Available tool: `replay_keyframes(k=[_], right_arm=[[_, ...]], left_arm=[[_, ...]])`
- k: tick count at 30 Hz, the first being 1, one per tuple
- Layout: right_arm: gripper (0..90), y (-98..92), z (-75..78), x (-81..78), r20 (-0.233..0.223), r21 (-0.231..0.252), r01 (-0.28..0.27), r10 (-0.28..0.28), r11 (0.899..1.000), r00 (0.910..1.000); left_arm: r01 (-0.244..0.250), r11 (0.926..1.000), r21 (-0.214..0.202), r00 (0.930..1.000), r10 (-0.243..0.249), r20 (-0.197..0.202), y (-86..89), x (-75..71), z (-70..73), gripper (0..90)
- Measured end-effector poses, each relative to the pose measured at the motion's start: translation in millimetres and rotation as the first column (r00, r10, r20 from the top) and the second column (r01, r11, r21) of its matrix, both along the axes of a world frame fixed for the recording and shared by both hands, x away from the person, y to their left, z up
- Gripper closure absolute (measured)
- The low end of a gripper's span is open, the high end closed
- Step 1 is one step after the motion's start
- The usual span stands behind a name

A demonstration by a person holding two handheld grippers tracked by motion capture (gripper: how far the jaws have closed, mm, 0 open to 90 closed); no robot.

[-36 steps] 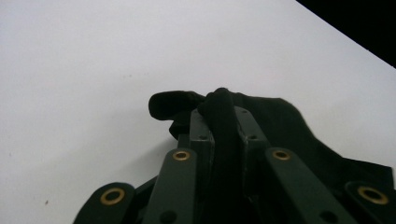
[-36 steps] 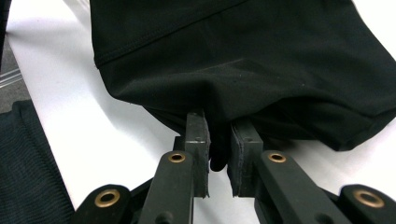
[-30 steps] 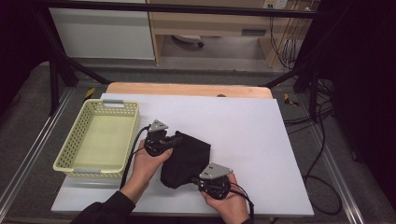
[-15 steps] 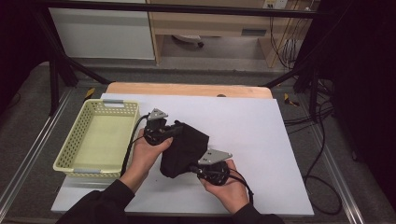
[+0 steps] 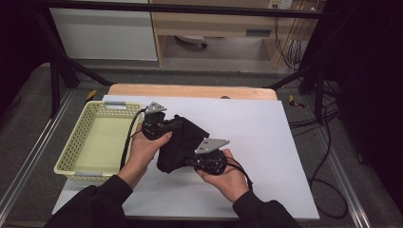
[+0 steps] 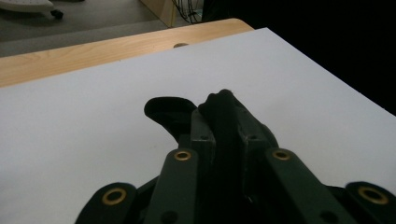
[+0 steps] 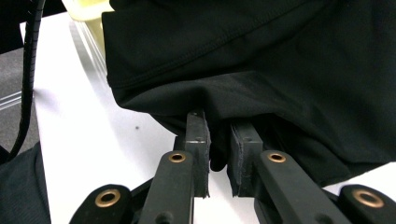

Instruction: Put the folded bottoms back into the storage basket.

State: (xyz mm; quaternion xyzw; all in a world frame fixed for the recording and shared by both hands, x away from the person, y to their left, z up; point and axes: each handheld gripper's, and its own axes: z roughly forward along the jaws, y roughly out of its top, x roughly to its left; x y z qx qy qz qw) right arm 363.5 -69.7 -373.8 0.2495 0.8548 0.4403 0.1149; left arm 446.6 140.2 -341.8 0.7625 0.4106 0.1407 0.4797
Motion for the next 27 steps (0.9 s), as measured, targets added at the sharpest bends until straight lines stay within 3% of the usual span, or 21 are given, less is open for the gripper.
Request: replay_keyframes(k=[15,27], right_arm=[[80.4,13.9,17.9,21.3,-0.011,-0.005,-0.047,0.047,0.999,0.9989],[80.4,26.5,28.4,30.3,-0.013,-0.006,-0.069,0.069,0.998,0.9975]], left_arm=[[0.024,0.9997,-0.009,0.9993,-0.023,0.031,7.6,11.3,19.4,80.7],[0.011,0.9995,-0.028,0.999,-0.01,0.043,20.9,14.5,31.9,80.7]])
